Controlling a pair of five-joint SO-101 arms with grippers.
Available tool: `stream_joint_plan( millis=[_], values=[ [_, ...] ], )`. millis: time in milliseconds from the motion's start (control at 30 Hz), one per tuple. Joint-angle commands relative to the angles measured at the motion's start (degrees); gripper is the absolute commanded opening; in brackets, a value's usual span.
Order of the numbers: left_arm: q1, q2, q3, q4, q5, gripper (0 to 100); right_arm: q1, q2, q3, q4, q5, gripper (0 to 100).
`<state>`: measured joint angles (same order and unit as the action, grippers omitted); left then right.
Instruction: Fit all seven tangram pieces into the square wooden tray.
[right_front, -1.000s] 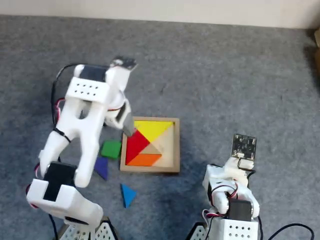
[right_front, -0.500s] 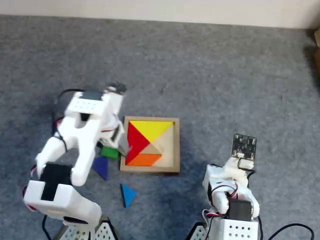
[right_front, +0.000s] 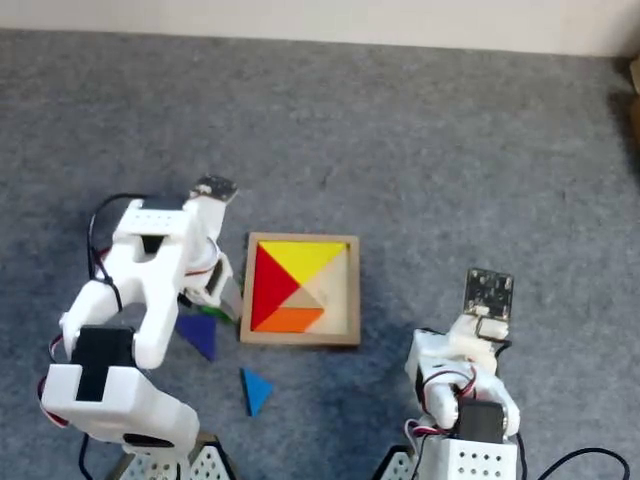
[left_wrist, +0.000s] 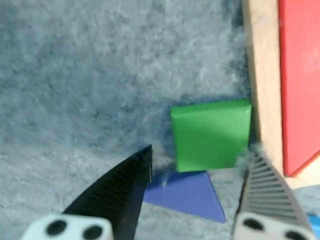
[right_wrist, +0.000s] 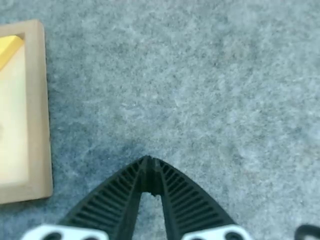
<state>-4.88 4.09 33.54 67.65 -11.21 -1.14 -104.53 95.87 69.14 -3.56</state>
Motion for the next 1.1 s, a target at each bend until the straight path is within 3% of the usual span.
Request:
stream_joint_plan(
  millis=[0, 433, 567, 667, 867, 1067],
  values=[
    [2.1, -1.8, -0.1, -1.5, 0.2, 29, 0.7, -0.7, 7.2, 0.4, -0.1, 0.9],
    [2.4, -1.7, 0.2, -3.6, 0.2, 23, 0.7, -0.7, 7.2, 0.4, -0.1, 0.9],
    [2.4, -1.8, 0.1, -3.8, -0.2, 13, 0.7, -0.7, 7.2, 0.4, -0.1, 0.9],
    [2.4, -2.6, -0.3, -3.4, -0.2, 12, 0.7, -0.7, 7.2, 0.4, -0.1, 0.9],
    [5.3, -7.5, -6.9, 7.0, 0.1, 12, 0.7, -0.7, 7.2, 0.4, -0.1, 0.9],
    [12.8, -11.4, -13.5, 13.4, 1.3, 12, 0.7, -0.7, 7.2, 0.4, -0.1, 0.9]
  ],
)
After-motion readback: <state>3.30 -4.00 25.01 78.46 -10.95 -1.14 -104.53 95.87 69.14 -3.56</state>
